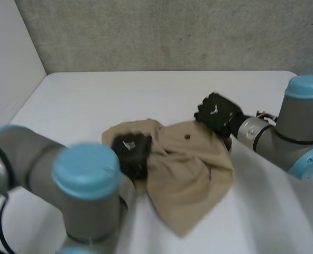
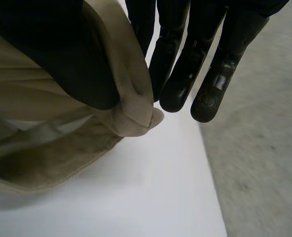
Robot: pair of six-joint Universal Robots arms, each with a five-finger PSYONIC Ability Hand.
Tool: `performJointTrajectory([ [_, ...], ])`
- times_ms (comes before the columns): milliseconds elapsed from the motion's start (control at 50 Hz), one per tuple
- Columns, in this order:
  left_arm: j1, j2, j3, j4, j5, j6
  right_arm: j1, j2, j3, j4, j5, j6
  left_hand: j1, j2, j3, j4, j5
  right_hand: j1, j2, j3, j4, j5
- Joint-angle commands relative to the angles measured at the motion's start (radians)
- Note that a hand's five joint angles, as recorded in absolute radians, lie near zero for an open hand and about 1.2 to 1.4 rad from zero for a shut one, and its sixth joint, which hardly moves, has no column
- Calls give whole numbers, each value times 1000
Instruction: Fold the shorts.
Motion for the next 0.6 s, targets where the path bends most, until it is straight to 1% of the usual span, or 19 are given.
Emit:
performJointTrajectory([
  [20, 265, 109, 152, 83, 15, 209, -1, -168, 17, -12, 177, 365, 289, 223, 225, 206, 262, 485, 225, 220, 209, 258],
  [40, 282, 110, 172, 89, 15, 232, -2, -197, 31, -20, 215, 442, 289, 223, 225, 206, 262, 485, 225, 220, 209, 258],
  [80, 313, 103, 231, 115, 27, 286, 7, -238, 78, -26, 261, 535, 289, 223, 225, 206, 262, 485, 225, 220, 209, 258],
  [140, 326, 89, 267, 141, 50, 301, 30, -269, 129, -31, 286, 590, 289, 223, 225, 206, 262, 485, 225, 220, 209, 258],
  [220, 328, 37, 247, 165, 111, 303, 120, -283, 193, -31, 295, 630, 289, 223, 225, 206, 262, 485, 225, 220, 209, 258],
  [240, 328, 8, 227, 168, 131, 303, 158, -278, 213, -29, 303, 633, 289, 223, 225, 206, 262, 485, 225, 220, 209, 258],
  [260, 328, -9, 218, 168, 141, 304, 175, -274, 221, -29, 307, 635, 185, 119, 121, 102, 158, 485, 225, 220, 209, 258],
  [280, 328, -28, 210, 168, 144, 306, 189, -268, 230, -29, 309, 635, -22, -89, -86, -106, -49, 485, 225, 220, 209, 258],
  [300, 326, -45, 204, 168, 147, 309, 203, -258, 236, -31, 310, 636, -251, -318, -315, -334, -278, 485, 225, 220, 209, 258],
  [320, 326, -75, 195, 168, 139, 314, 223, -240, 244, -31, 321, 644, -594, -660, -658, -677, -620, 485, 225, 220, 209, 258],
  [340, 326, -89, 193, 166, 136, 315, 231, -229, 244, -31, 329, 650, -652, -719, -716, -735, -679, 485, 225, 220, 209, 258],
  [380, 328, -108, 192, 163, 133, 318, 242, -211, 239, -28, 349, 669, -667, -734, -731, -751, -694, 485, 225, 220, 209, 258],
  [400, 330, -115, 192, 157, 132, 320, 249, -196, 233, -26, 373, 693, -685, -751, -749, -768, -712, 485, 225, 220, 209, 258],
  [460, 340, -109, 181, 148, 135, 320, 252, -169, 215, -28, 410, 741, -717, -784, -781, -801, -744, 485, 225, 220, 209, 258],
  [540, 374, -51, 100, 117, 141, 317, 252, -145, 186, -28, 431, 770, -756, -822, -820, -839, -782, 485, 225, 220, 209, 258],
  [600, 374, 56, 14, 92, 145, 314, 252, -136, 173, -26, 435, 782, -753, -819, -817, -836, -779, 485, 225, 220, 209, 258],
])
